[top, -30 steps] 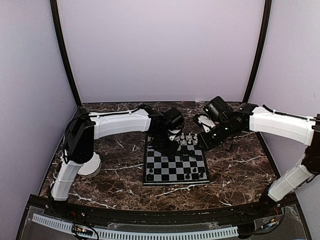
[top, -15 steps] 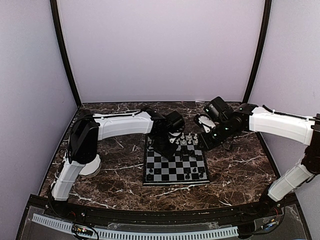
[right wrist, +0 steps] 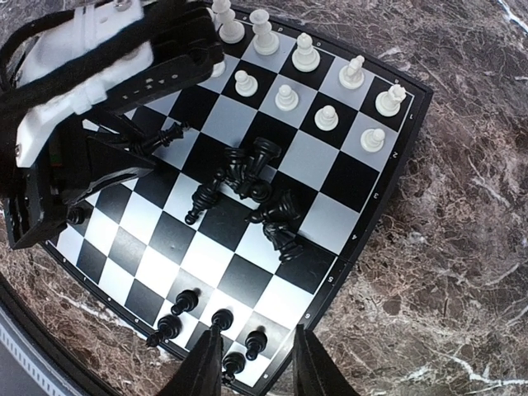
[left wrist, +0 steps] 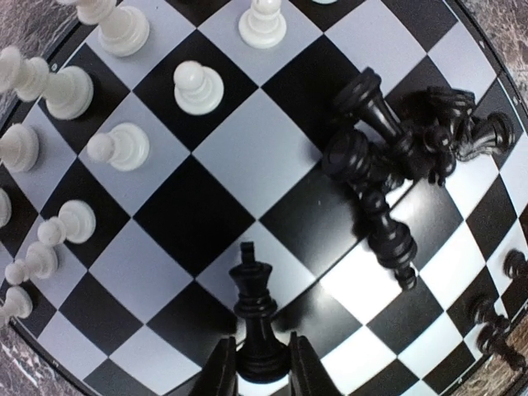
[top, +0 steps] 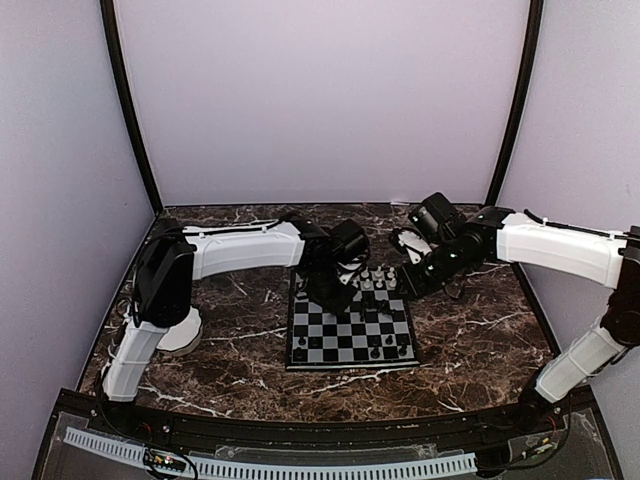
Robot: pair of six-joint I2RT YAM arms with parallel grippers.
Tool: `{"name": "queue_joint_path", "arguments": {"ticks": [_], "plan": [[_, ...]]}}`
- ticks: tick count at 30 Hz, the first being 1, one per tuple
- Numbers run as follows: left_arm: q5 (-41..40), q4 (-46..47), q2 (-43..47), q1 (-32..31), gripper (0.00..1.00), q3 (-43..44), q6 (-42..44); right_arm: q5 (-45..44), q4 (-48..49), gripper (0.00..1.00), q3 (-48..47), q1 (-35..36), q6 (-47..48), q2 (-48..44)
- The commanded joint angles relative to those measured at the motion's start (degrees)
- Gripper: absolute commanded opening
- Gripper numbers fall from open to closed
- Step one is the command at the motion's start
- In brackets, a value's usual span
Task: Set up the chess pieces on the board
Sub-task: Pick up the king from the chessboard, then pass from the left arm to the right
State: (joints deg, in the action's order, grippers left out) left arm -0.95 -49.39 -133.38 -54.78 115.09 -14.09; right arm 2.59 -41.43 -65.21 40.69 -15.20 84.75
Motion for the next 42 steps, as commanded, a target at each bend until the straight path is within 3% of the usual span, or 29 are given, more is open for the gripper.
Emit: {"name": "queue_joint_path", "arguments": {"ticks": [1,8,13,25,32,37,42], "plan": [[0.0,3.5,10.7,0.1,0.16,-5.8,3.0,2.5,2.9,0.31,-0.5,-0.7,-1.6,1.0],[6.9,19.3,26.9,0.0,0.17,-23.7,7.2,15.4,8.2,0.34,0.4,-5.9,-8.5,2.6],[11.3,28.2,34.7,-0.1,0.17,-31.9,8.6,32.1,17.1,0.37,2.8,-10.3,-14.3,3.0],[13.8,29.5,35.4,-0.7,0.17,-32.2,10.2,47.4,30.2,0.47,2.2,-10.2,-21.1,4.0],[15.3,30.1,33.9,-1.1,0.17,-30.9,10.2,51.3,32.0,0.49,1.0,-8.4,-21.8,5.6],[15.5,30.2,32.9,-1.3,0.17,-29.6,10.3,53.4,32.5,0.48,0.6,-7.5,-22.1,6.0],[15.4,30.3,32.4,-1.4,0.17,-28.8,10.3,54.5,32.9,0.42,1.0,-7.2,-22.3,6.1]]}}
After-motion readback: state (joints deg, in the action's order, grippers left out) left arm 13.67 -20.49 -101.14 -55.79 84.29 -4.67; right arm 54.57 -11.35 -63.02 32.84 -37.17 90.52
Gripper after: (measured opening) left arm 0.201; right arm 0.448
